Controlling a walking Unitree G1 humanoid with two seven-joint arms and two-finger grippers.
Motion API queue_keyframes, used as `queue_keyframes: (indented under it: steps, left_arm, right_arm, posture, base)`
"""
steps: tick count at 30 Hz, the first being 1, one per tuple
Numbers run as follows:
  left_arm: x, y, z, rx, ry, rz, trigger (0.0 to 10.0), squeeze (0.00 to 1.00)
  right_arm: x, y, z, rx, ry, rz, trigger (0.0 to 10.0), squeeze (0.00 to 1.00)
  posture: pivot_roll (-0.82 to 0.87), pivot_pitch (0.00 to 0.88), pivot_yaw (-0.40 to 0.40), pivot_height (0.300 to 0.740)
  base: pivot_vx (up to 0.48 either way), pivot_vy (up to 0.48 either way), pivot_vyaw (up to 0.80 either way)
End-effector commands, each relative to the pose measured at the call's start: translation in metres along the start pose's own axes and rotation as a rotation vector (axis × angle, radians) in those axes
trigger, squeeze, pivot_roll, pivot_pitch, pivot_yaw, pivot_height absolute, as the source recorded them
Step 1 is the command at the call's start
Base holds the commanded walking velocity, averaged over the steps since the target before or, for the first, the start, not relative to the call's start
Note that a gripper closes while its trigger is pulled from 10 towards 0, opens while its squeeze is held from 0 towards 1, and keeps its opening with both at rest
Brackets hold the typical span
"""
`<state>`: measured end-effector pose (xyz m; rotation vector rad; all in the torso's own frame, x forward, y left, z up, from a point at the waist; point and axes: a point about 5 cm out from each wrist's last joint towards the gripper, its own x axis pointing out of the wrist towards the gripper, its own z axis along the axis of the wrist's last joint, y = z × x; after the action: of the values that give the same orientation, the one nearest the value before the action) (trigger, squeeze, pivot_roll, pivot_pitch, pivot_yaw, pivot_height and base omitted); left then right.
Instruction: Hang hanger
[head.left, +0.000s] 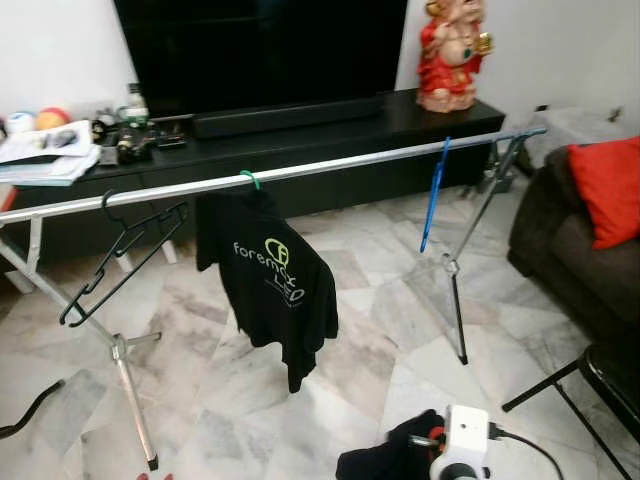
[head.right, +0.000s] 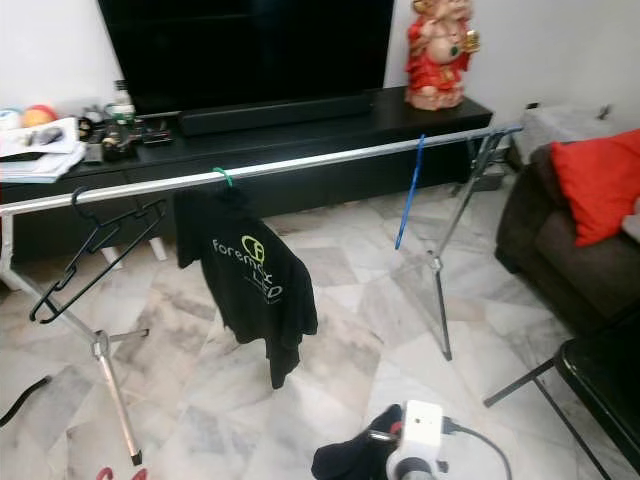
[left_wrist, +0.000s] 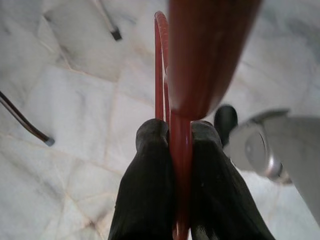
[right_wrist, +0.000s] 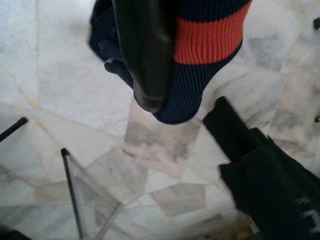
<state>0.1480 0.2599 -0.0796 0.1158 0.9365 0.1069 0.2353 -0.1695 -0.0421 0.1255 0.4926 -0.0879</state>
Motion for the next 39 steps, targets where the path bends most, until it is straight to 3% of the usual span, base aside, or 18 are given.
queue_keyframes:
  steps: [1, 31, 39]
  left_arm:
    - [-0.0012, -0.0036, -0.0067, -0.006, 0.018, -0.009, 10.0, 0.0]
    - [-0.0009, -0.0045, -0.0063, -0.001, 0.019, -0.013, 10.0, 0.0]
    - [0.0005, -0.0079, -0.0014, 0.001, -0.003, -0.023, 10.0, 0.0]
  right_arm:
    - [0.0003, -0.0076, 0.0037, -0.012, -0.018, -0.017, 10.0, 0.0]
    - [0.0, -0.0071, 0.003, -0.012, -0.016, -0.014, 10.0, 0.0]
    - [0.0001, -0.0091, 0.0031, 0.02, -0.016, -0.033, 10.0, 0.0]
  posture:
    - [0.04, 0.059, 0.036, 0.74]
    - [0.04, 0.06, 0.038, 0.74]
    - [0.05, 0.06, 0.038, 0.74]
  base:
    - [0.0, 0.0, 0.8]
    - [0.0, 0.0, 0.8]
    - [0.0, 0.0, 0.0]
